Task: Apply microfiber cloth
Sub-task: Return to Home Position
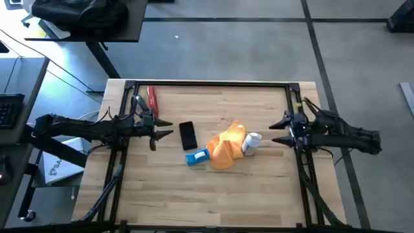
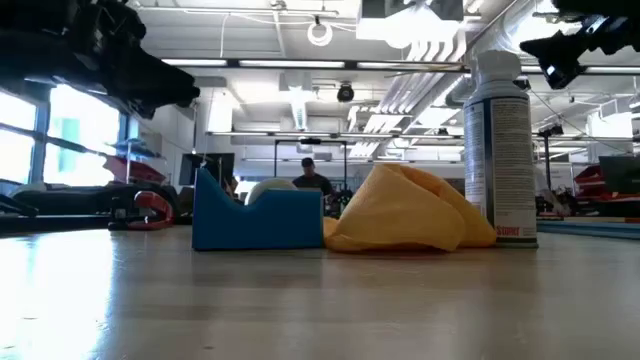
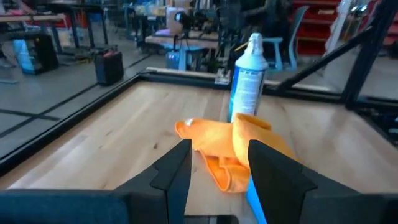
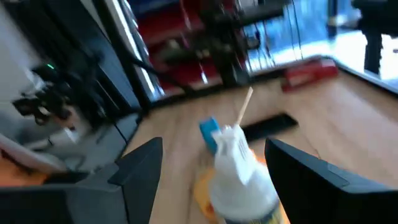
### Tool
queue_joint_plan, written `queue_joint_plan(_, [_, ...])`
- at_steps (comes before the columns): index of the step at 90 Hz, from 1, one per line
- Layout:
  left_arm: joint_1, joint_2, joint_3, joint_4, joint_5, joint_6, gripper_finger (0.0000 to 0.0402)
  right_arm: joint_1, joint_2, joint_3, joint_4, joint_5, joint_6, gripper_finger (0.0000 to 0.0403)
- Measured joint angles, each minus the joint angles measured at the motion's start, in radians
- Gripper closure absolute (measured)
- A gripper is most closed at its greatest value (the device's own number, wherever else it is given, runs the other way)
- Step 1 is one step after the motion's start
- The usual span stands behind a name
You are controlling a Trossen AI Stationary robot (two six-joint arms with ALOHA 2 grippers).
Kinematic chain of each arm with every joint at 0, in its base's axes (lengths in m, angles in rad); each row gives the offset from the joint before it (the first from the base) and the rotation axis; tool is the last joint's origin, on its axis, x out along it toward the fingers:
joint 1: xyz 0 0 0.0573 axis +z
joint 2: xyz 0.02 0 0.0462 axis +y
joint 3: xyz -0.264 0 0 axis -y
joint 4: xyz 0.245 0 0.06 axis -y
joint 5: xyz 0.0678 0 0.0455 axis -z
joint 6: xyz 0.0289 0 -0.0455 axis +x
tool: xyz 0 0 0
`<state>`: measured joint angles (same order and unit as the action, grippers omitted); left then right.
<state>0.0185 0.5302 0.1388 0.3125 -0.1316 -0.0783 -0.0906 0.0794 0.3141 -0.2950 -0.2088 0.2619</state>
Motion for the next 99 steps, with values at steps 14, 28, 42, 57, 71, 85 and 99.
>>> queue_joint_plan(14, [0.0,-0.006,-0.044,0.031,0.006,-0.02,0.0263,0.0,-0.076,-0.166,0.166,0.0,-0.011,0.0152])
queue_joint_plan(28, [-0.002,-0.006,-0.127,0.157,0.026,-0.07,0.0263,0.0,-0.06,-0.304,0.344,0.008,-0.114,0.0192])
queue_joint_plan(42, [-0.005,-0.003,-0.126,0.159,0.017,-0.073,0.0263,0.001,-0.068,-0.304,0.353,0.022,-0.258,0.0311])
queue_joint_plan(57, [-0.006,0.001,-0.126,0.157,-0.009,-0.04,0.0263,0.001,-0.054,-0.305,0.336,0.036,-0.305,0.0388])
queue_joint_plan(71, [-0.006,0.009,-0.126,0.157,-0.007,-0.002,0.0263,0.001,-0.039,-0.305,0.328,0.076,-0.204,0.038])
queue_joint_plan(85, [-0.006,0.01,-0.126,0.151,-0.013,0.015,0.0263,0.001,-0.041,-0.305,0.328,0.089,-0.148,0.038])
queue_joint_plan(99, [-0.007,0.01,-0.126,0.146,-0.007,0.067,0.0268,0.001,-0.041,-0.305,0.328,0.089,-0.147,0.038])
